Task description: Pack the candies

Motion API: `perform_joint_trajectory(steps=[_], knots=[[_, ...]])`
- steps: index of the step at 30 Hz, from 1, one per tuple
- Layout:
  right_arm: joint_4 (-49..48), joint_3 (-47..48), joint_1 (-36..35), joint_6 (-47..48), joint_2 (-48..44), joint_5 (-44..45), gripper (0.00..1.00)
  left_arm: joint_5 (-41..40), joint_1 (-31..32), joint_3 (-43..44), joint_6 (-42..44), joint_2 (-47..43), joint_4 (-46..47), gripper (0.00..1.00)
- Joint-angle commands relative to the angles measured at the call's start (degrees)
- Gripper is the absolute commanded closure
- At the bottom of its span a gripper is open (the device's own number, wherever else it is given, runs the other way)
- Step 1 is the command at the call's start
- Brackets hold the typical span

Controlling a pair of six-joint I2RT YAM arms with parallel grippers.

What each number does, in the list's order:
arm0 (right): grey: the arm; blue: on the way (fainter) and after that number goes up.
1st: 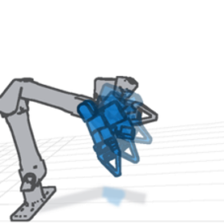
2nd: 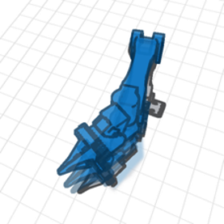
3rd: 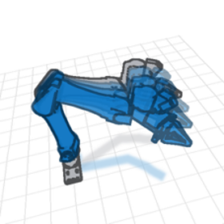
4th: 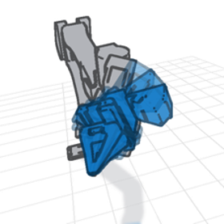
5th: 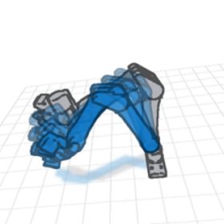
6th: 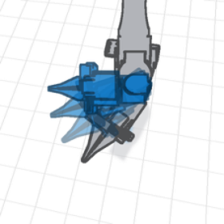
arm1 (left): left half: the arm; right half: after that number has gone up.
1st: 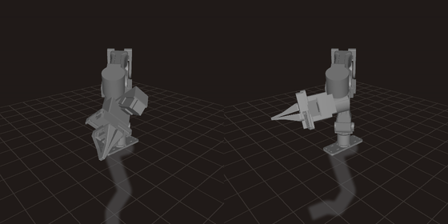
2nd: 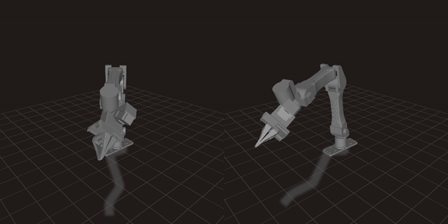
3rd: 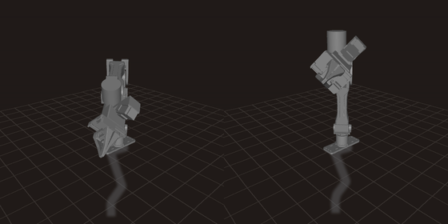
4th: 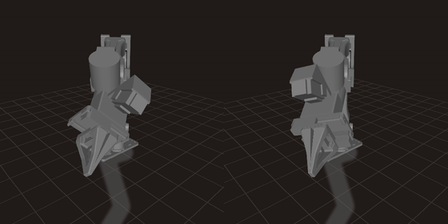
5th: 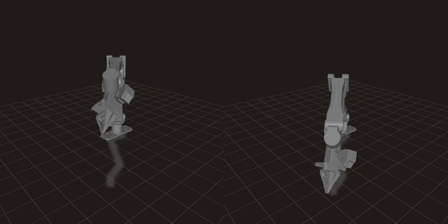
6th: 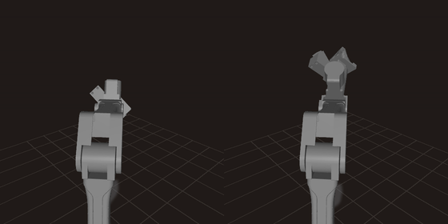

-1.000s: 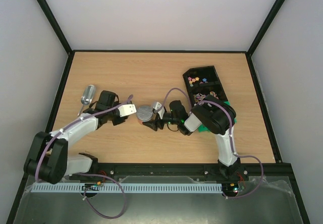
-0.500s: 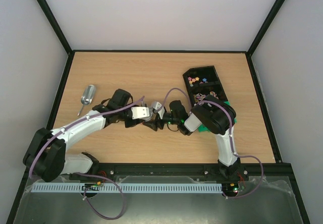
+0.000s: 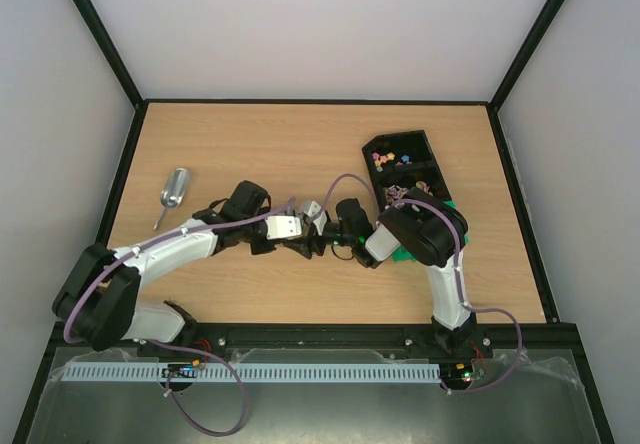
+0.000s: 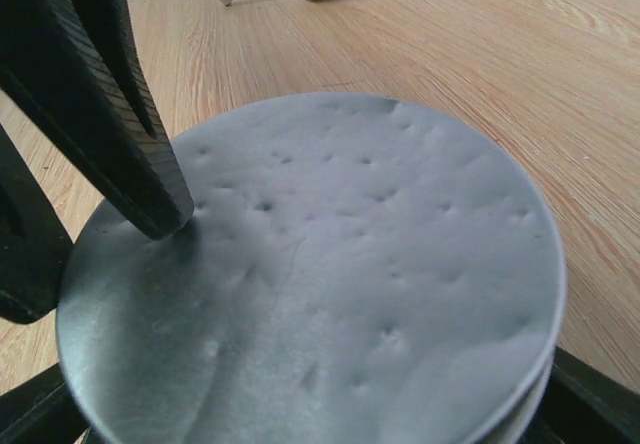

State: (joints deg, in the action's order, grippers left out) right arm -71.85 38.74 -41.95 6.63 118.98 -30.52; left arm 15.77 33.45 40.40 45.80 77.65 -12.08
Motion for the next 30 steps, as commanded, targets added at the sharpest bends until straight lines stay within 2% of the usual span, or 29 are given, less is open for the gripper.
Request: perform_joint_trajectory(steps=[1, 11, 16, 19, 22, 30], knots=[[3.12, -0.86, -0.23, 1.04, -0.29, -1.42, 0.62, -6.22, -2.26, -2.59, 2.26, -0.35, 0.47, 0.78], [3.47, -0.95, -0.12, 1.21, -0.16, -1.56, 0.66, -6.11, -10.55, -3.45, 6.25, -1.66, 0.52, 0.79], [3.56, -0.99, -0.01, 1.10, -0.15, -1.53, 0.66, -7.17, -12.62, -3.10, 7.16, -1.84, 0.20, 0.79], [3.56, -0.86, -0.02, 0.89, -0.15, -1.42, 0.66, 0.95, -11.89, -2.45, 7.70, -7.12, -4.42, 0.76], [3.56, -0.78, 0.05, 0.77, 0.01, -1.45, 0.66, 7.39, -10.76, 1.01, 3.75, -7.67, -8.62, 0.72], [3.68, -0.55, 0.11, 0.54, 0.29, -1.48, 0.66, 3.83, -0.44, 3.12, -1.82, -2.82, -2.60, 0.68]])
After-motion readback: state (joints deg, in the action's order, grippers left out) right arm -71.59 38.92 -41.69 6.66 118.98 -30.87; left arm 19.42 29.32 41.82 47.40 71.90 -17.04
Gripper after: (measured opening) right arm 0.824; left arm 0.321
